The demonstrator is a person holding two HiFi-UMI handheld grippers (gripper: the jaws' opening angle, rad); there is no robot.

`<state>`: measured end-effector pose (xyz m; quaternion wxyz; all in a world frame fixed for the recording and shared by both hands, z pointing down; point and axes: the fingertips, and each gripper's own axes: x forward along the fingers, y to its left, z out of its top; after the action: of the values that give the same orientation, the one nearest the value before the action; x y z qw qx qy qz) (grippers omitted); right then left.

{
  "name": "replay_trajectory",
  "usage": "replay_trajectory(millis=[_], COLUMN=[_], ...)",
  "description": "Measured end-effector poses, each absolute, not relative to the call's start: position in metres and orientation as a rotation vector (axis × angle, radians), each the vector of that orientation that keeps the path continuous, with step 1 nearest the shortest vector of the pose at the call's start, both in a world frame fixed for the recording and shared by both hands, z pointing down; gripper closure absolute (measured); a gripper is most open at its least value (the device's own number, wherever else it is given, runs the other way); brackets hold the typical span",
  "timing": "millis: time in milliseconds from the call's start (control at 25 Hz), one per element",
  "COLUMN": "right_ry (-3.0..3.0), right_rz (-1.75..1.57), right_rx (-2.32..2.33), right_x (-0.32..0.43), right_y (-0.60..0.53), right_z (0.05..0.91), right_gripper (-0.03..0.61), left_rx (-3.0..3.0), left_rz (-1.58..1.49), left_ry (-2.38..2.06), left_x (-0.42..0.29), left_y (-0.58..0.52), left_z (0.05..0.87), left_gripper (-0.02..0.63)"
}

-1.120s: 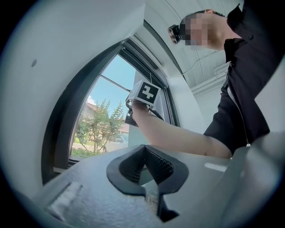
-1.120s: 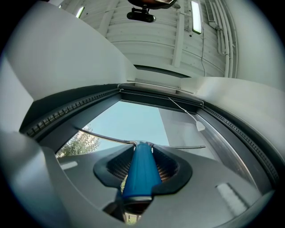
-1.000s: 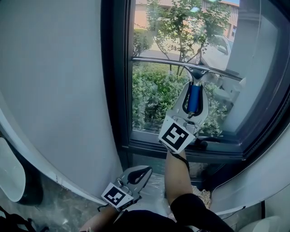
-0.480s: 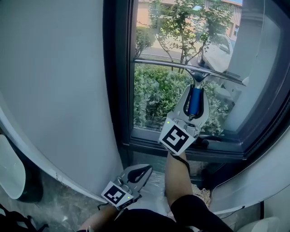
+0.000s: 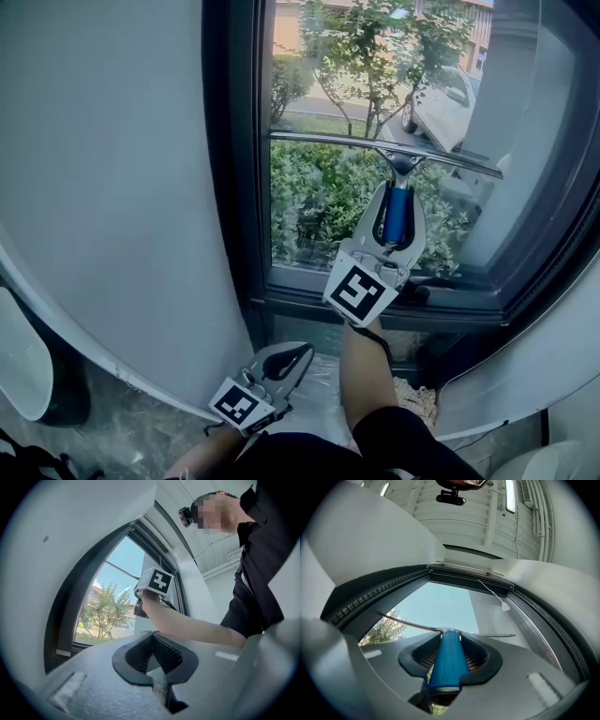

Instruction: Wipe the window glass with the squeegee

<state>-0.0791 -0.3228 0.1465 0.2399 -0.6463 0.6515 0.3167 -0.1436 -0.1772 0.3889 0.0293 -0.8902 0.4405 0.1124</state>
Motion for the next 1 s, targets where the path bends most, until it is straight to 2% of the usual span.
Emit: replay_trajectory(millis=[1000], right_ry=[1.819], right_rz=[0.85], right_rx=[-1.814], right_x=[-0.078], right_y=[-0.32], right_z=[0.178], right_gripper=[0.443], left_rx=[-2.783], left_rz=[0.363], left_ry=[1.371], left_x=[-0.149], left_y=[-0.175], left_z=[0.398], left_gripper=[0.615])
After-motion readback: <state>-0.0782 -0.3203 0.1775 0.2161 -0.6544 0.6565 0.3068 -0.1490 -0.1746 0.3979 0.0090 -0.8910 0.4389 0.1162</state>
